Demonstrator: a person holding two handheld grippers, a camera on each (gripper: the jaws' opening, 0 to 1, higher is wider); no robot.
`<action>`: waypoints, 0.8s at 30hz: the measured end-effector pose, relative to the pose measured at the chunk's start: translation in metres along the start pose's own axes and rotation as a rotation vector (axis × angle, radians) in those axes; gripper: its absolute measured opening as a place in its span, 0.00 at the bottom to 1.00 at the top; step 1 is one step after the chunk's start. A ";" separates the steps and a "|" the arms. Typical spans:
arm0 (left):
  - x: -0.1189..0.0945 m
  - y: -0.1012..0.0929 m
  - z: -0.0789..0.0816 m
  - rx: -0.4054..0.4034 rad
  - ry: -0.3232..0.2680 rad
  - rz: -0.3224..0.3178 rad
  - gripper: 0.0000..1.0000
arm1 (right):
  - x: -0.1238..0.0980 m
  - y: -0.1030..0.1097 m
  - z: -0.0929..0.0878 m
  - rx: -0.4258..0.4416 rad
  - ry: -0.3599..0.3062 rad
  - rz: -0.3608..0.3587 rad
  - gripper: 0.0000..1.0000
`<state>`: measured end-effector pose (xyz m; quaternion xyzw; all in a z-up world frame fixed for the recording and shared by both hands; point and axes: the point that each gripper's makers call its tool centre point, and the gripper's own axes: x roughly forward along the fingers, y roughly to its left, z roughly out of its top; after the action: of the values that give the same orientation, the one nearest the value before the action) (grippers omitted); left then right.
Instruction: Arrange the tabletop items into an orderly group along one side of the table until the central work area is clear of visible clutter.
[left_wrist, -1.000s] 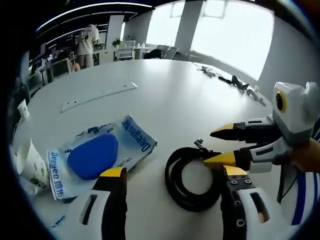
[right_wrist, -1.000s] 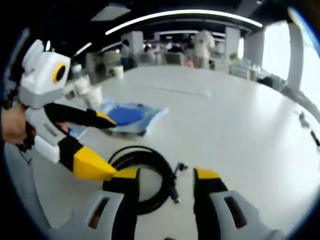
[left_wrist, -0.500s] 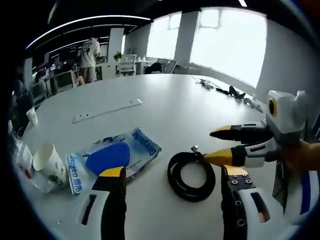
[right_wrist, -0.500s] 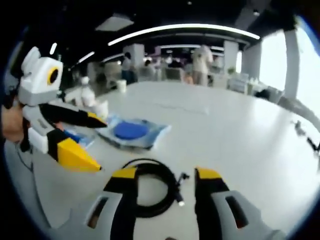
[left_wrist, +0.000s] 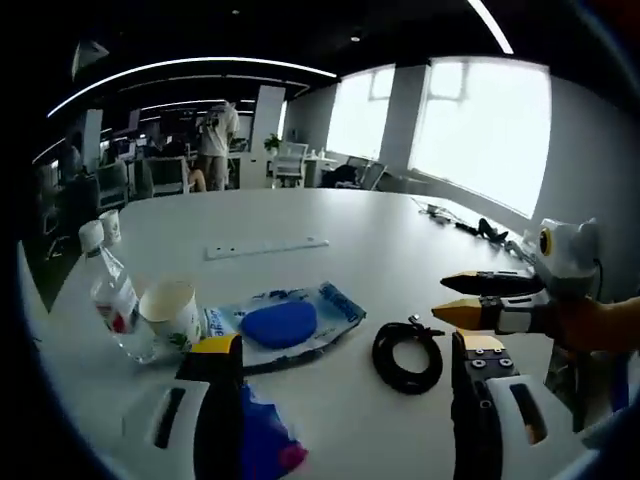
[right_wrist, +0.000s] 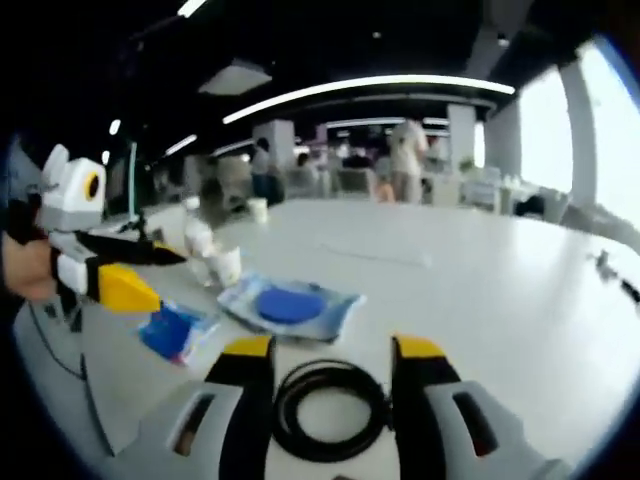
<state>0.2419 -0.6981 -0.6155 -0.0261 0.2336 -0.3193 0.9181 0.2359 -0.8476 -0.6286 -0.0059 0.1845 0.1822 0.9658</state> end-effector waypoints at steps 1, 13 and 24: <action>-0.006 0.008 -0.002 -0.023 -0.005 0.020 0.88 | 0.001 0.003 0.001 -0.002 -0.003 0.007 0.43; -0.044 0.053 -0.005 -0.072 -0.048 0.135 0.89 | 0.012 0.030 0.017 0.007 -0.037 0.049 0.43; -0.069 0.096 -0.047 -0.144 0.002 0.228 0.90 | 0.039 0.080 0.001 0.024 0.023 0.170 0.44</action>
<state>0.2290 -0.5763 -0.6478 -0.0650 0.2581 -0.1953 0.9439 0.2416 -0.7592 -0.6368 0.0192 0.1977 0.2612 0.9446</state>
